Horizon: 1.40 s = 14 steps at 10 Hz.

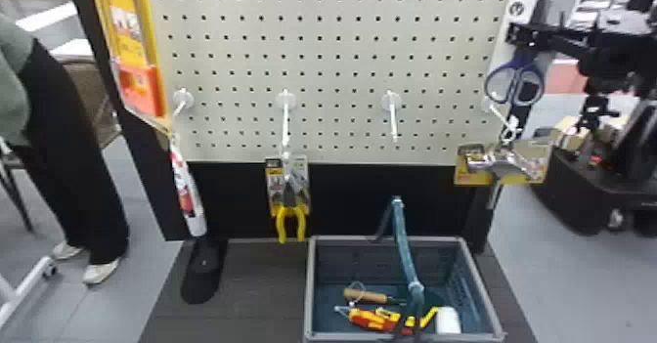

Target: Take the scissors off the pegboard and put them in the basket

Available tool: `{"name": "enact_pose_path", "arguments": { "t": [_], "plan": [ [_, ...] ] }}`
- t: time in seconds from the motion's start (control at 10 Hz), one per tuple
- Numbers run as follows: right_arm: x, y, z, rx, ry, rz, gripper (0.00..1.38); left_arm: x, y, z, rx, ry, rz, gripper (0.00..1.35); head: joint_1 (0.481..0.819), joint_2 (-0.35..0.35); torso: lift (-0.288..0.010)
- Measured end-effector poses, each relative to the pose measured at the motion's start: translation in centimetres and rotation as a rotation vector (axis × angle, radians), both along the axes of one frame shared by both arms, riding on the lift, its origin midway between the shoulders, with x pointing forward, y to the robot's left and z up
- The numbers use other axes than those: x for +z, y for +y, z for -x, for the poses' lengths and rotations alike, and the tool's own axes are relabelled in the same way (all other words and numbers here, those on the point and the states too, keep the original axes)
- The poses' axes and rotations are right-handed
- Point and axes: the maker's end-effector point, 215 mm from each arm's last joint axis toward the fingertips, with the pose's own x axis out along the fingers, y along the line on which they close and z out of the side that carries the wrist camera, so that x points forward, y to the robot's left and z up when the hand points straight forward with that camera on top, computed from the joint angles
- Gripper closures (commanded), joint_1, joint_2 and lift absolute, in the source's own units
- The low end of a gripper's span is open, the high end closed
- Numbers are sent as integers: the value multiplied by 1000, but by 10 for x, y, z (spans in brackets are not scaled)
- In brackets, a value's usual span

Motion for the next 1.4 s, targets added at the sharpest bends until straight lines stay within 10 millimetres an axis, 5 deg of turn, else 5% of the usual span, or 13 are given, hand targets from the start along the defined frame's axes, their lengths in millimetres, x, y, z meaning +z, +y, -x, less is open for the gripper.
{"name": "enact_pose_path", "arguments": {
  "t": [0.8,1.4],
  "plan": [
    [19,-1,13,-7,-51,24,1164,-1,-1,1,-6,5,2,102,549,0,-100],
    [36,-24,26,-69,-102,54,1164,-1,-4,1,-14,7,5,102,549,0,-100]
  ]
}}
